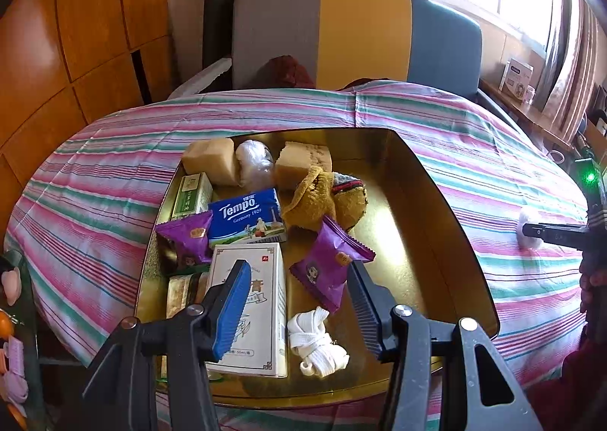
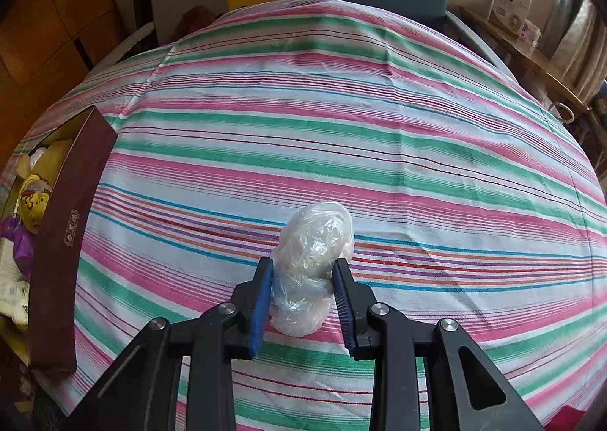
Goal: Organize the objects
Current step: 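Carry the plastic-wrapped item into the gold tray and open the right gripper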
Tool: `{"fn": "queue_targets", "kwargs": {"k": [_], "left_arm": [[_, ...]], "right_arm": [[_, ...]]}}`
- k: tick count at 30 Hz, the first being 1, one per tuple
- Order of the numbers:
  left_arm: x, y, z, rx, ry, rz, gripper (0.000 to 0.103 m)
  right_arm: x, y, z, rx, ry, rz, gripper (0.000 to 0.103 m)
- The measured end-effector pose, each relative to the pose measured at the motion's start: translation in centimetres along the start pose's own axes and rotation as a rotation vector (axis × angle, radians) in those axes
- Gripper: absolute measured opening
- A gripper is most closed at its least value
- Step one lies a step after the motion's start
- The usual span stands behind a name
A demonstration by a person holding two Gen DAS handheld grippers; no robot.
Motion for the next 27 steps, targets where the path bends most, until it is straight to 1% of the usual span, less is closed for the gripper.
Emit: {"fn": "queue_targets", "kwargs": {"k": [5, 12, 17, 21, 22, 24, 25, 27], "left_arm": [[0.4, 0.6, 0.0, -0.011, 0.008, -0.003, 0.053], [1.5, 1.0, -0.3, -0.012, 0.033, -0.011, 0.053], [3.0, 1.5, -0.6, -0.016, 0.060, -0.008, 0.053], [5.1, 2.3, -0.6, -0.031, 0.087, 0.012, 0.053], [5.8, 2.4, -0.7, -0.033, 0.094, 0.020, 0.053], [6.8, 2.4, -1.0, -0.030, 0.107, 0.035, 0.053], [7.4, 2.4, -1.3, -0.025, 0.116, 0.039, 0.053], [8.1, 2.3, -1.8, -0.018, 0.131, 0.045, 0.053]], "right_arm": [[0.7, 0.2, -0.1, -0.003, 0.020, 0.013, 0.032], [0.8, 0.4, 0.0, -0.004, 0.031, 0.009, 0.032], [1.1, 0.4, -0.2, -0.004, 0.050, -0.010, 0.032], [1.1, 1.0, 0.0, -0.006, 0.038, -0.012, 0.032], [1.3, 1.6, 0.2, -0.017, 0.032, -0.005, 0.032], [2.4, 3.5, 0.7, -0.053, 0.025, 0.047, 0.032], [3.5, 4.6, 0.8, -0.073, 0.034, 0.081, 0.032], [6.7, 7.0, 1.0, -0.113, 0.090, 0.153, 0.032]]}}
Point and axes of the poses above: each gripper's, at about its wrist camera, not at the fingertips, and y roughly against the way its jaws point, x to its left, z to its top, the point moved 8 cm from there along -y, roughly the way its jaws point, and after that the axes turned 8 degrees about -z, right-handed, at the moved point
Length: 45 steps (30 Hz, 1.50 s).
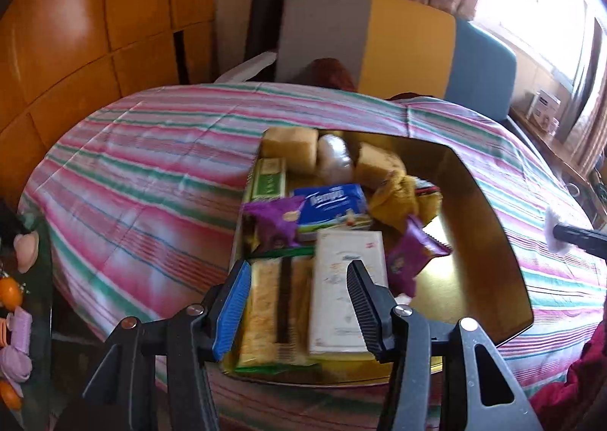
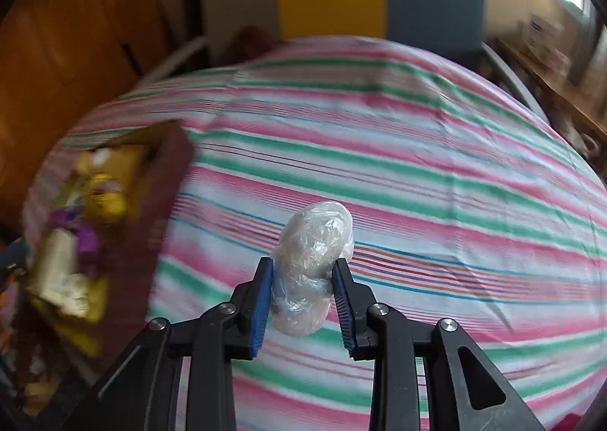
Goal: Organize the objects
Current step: 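Carry the plastic-wrapped item into the gold tray and open the right gripper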
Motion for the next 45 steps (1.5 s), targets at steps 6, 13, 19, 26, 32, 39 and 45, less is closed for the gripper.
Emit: {"fn": "queue_targets", "kwargs": {"k": [6, 13, 19, 26, 32, 39, 45], "left_arm": [[1.0, 0.5, -0.4, -0.008, 0.003, -0.002, 0.053], [1.2, 1.0, 0.2, -0.034, -0.003, -0.010, 0.064], [0.9, 0.9, 0.2, -0.040, -0.017, -0.009, 0.067], [0.2, 1.6, 0.6, -0.079, -0.056, 0.000, 0.067], [-0.7, 3.6, 1.6, -0.149, -0.091, 0.023, 0.069], [-0.7, 5.5, 1.7, -0.191, -0.066, 0.110, 0.080], [-0.9, 6.0, 0.9, -0.174, -0.050, 0.092, 0.080]], "right_arm": [[13.3, 3.2, 0.4, -0.052, 0.239, 0.207, 0.032], [22.6, 0.3, -3.4, 0.094, 0.450, 0.274, 0.032], [24.7, -2.2, -5.9, 0.196, 0.494, 0.317, 0.036], [24.6, -2.4, -6.2, 0.183, 0.438, 0.333, 0.049], [23.2, 0.1, -4.7, 0.073, 0.350, 0.310, 0.072], [21.7, 4.0, -1.6, -0.160, 0.189, 0.189, 0.086], [20.7, 4.9, -1.6, -0.240, 0.087, 0.078, 0.086]]}}
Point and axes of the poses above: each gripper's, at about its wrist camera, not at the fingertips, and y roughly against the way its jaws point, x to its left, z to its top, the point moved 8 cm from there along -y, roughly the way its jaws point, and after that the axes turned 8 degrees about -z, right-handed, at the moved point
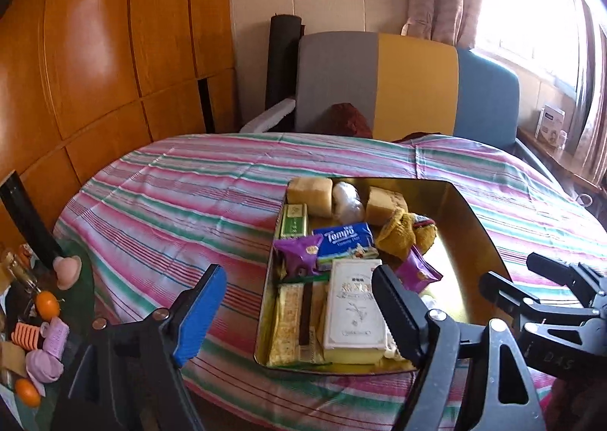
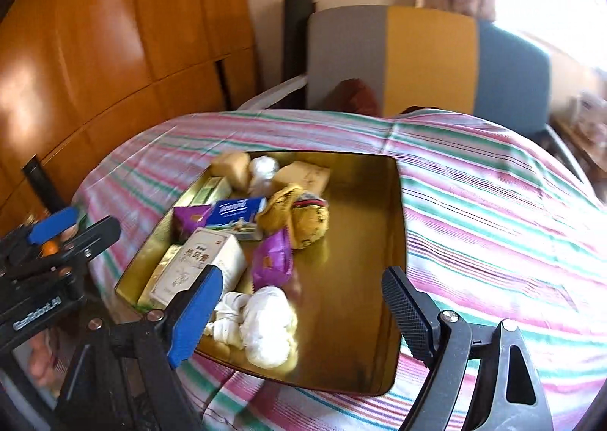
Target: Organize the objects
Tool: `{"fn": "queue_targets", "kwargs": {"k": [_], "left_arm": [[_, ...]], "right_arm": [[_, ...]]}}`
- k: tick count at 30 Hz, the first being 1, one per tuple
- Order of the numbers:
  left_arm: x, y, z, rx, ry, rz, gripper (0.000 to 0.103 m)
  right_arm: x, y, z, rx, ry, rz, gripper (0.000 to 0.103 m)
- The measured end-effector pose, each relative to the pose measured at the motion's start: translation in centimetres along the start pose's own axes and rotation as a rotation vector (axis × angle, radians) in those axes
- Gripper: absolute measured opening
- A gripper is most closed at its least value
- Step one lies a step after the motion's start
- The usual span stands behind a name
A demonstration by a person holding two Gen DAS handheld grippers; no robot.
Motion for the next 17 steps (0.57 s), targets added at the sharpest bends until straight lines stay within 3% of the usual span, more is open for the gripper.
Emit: {"fn": "queue_targets", "kwargs": {"k": [6, 17], "left_arm": [[-0.2, 0.0, -0.4, 0.007, -0.002, -0.005, 0.080], [-0.1, 0.5, 0.0, -0.042, -0.029, 0.006, 0.080]], "right_arm": [[-1.1, 0.4, -0.5, -0.009, -0.055, -0.031, 0.086], [0.4, 0.6, -0.5, -0.019, -0.001, -0.042, 0.087]]}}
Point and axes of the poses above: each gripper's, at about its wrist camera, not at the fingertips, and y roughly against the way its jaws point, x to its left, z to its top, the point moved 8 cm from there along -y, roughly the way its jaws point, and after that the axes turned 8 degrees about -z, right-handed, at the moved point
